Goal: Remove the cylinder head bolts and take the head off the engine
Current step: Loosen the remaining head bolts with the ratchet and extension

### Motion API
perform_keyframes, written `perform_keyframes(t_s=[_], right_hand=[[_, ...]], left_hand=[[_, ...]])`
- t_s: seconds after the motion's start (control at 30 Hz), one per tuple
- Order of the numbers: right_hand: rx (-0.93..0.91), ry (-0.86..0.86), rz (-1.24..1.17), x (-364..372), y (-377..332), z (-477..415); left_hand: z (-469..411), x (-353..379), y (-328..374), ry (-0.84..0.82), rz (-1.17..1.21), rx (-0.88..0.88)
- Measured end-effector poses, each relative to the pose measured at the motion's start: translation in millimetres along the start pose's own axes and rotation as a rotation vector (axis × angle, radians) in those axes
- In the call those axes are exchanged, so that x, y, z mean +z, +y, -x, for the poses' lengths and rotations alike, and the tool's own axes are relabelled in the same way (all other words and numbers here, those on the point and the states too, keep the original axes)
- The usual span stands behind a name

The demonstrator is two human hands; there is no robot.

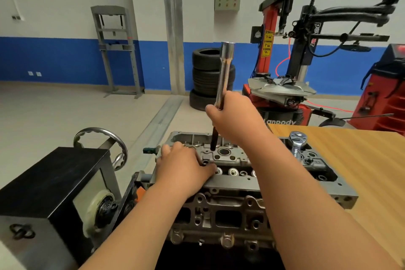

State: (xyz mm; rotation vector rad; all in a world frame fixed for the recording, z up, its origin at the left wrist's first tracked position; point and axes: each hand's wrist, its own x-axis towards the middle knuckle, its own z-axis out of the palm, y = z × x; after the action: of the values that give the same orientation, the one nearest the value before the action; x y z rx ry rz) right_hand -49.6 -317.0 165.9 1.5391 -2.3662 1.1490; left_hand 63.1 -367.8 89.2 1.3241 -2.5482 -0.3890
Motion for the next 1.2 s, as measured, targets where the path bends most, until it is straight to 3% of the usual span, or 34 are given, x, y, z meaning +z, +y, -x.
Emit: perform_keyframes(t_s=[0.1, 0.27, 0.33, 0.4, 0.53, 0.57, 0.63, 0.7, 0.77, 0.87, 1.0, 1.1, 1.2], right_hand=[[0.046, 0.061, -0.145, -17, 5, 0], [0.116, 0.011, -0.172, -28, 24, 16], [0.142, 0.029, -0.224, -30, 34, 21], [0.159, 0.039, -0.264, -33, 42, 23], [0.17, 0.053, -0.378, -37, 45, 25], [0.176, 0.073, -0.423, -37, 45, 24], [0.208, 0.093, -0.529, -35, 41, 20], [0.306, 0.108, -0.786, -30, 36, 8], [0.414, 0.159, -1.081, -20, 29, -8], [0.519, 0.229, -1.162, -1, 23, -34], [0.685, 0.219, -1.1, 29, 17, -62], [0.625, 0.192, -0.935, 58, 15, -67], [0.544, 0.21, -0.751, 74, 20, -65]], left_hand=[[-11, -8, 15, -0.126, -0.121, -0.046], [-21, -16, 28, -0.158, -0.24, -0.015], [-18, -17, 24, -0.144, -0.212, 0.001], [-13, -22, 22, -0.03, -0.099, 0.034], [-10, -45, 26, 0.353, 0.688, 0.119], [-12, -52, 29, 0.351, 0.978, 0.103], [-22, -55, 35, 0.193, 1.59, -0.012], [-36, -52, 37, 0.066, 1.912, -0.205], [-50, -41, 30, 0.016, 1.871, -0.352], [-63, -20, 12, -0.007, 1.465, -0.381], [-69, 3, -2, 0.086, 1.233, -0.243], [-68, 8, -1, 0.18, 1.007, -0.115], [-70, 11, -3, 0.187, 0.985, -0.085]])
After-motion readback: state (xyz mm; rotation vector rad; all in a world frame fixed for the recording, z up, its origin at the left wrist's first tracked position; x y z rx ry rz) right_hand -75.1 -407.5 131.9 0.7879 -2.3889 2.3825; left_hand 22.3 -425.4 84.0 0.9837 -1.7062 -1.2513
